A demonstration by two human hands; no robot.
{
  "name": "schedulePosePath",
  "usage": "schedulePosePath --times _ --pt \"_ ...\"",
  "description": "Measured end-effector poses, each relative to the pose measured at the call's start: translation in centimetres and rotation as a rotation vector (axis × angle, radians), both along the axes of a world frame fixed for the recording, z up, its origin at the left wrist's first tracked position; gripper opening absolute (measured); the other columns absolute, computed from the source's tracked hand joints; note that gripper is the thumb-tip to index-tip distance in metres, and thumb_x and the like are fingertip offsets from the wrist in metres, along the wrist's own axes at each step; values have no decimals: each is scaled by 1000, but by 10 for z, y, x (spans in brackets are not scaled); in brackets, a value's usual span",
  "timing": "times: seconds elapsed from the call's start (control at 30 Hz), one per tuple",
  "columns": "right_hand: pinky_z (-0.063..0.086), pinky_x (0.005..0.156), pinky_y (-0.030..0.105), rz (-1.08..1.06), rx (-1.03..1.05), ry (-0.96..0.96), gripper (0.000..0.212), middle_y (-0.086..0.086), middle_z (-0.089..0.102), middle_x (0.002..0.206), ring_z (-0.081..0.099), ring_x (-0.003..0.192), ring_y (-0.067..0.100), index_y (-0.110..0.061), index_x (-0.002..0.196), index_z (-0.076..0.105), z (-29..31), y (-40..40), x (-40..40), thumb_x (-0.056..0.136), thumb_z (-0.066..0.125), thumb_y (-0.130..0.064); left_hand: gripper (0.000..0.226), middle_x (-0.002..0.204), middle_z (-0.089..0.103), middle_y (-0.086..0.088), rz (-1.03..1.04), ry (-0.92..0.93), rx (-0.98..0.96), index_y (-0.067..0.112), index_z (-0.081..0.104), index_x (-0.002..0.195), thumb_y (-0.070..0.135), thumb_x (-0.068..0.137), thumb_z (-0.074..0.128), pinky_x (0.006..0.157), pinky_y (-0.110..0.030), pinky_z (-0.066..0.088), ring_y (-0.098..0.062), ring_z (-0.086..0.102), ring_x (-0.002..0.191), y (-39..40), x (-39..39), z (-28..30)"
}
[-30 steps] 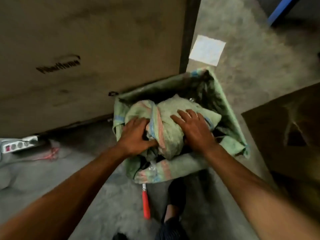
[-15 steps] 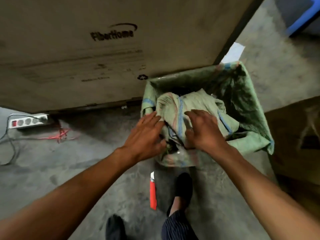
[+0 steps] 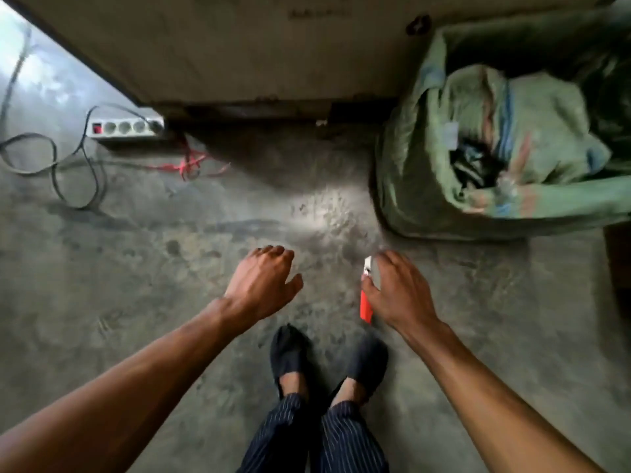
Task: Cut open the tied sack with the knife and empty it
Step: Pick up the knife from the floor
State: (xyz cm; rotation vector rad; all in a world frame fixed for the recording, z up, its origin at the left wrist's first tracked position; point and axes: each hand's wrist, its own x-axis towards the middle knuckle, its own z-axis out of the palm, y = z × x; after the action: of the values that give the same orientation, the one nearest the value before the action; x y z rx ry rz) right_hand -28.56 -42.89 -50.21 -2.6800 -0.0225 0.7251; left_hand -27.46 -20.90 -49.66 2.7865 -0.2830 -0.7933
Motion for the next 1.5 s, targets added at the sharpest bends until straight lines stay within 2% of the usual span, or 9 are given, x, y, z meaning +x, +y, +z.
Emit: schedulePosePath --times 0.27,0.4,0.63,0.73,0.8,0.9,1.03,1.27,1.5 --pt "47 85 39 -229 -162 233 34 21 64 110 57 107 36 0 101 63 -178 -7 -64 86 54 -29 41 115 67 -13 -14 104 73 6 62 114 38 92 49 92 -37 43 -31 60 110 18 -68 -157" --pt "48 83 39 -343 -294 203 47 22 68 105 62 100 37 -3 96 67 -261 -8 -78 79 61 -47 39 113 67 -14 -21 97 63 6 62 111 37 93 49 91 -38 43 -32 60 109 25 -96 -225" --pt "50 74 35 -493 -213 177 36 22 68 103 65 93 38 -3 97 65 -291 1 -72 80 61 -35 39 107 68 -14 -63 67 98 5 63 107 38 92 49 87 -38 44 -35 61 105 45 -116 -234" --pt "44 55 21 -615 49 221 25 21 70 87 66 69 30 -11 72 62 -231 9 -64 80 59 -33 36 102 68 -13 -43 24 107 8 64 102 39 92 49 82 -36 44 -34 63 102 50 -107 -171" --pt "52 59 32 -703 326 227 25 21 68 74 66 64 31 -12 64 56 -170 15 -54 85 55 -27 35 98 69 -12 -28 -37 85 8 65 98 39 92 49 80 -36 45 -34 64 97 49 -95 -109" --pt "48 48 26 -852 682 230 29 8 55 55 57 40 14 -14 63 53 -37 25 -28 91 46 -15 35 94 70 -14 35 -115 44 7 66 96 38 92 50 79 -37 46 -35 65 93 54 -73 22" --pt "41 39 20 -850 990 193 28 9 45 56 46 32 9 -12 69 50 167 31 13 91 35 -2 33 98 70 -15 131 -349 -21 7 66 100 36 91 53 83 -38 46 -35 64 97 57 -28 206" --pt "49 35 24 -588 1109 -51 9 8 53 56 51 34 12 -7 82 54 446 49 81 90 50 -10 25 90 69 -14 261 -749 -82 8 65 85 32 88 58 79 -39 47 -34 64 92 64 40 439" --pt "47 38 25 -514 1060 -265 11 13 57 59 52 35 14 -1 95 51 542 78 163 92 48 -11 28 97 69 -10 270 -907 -86 9 66 94 34 87 55 87 -38 44 -30 62 98 73 110 517"
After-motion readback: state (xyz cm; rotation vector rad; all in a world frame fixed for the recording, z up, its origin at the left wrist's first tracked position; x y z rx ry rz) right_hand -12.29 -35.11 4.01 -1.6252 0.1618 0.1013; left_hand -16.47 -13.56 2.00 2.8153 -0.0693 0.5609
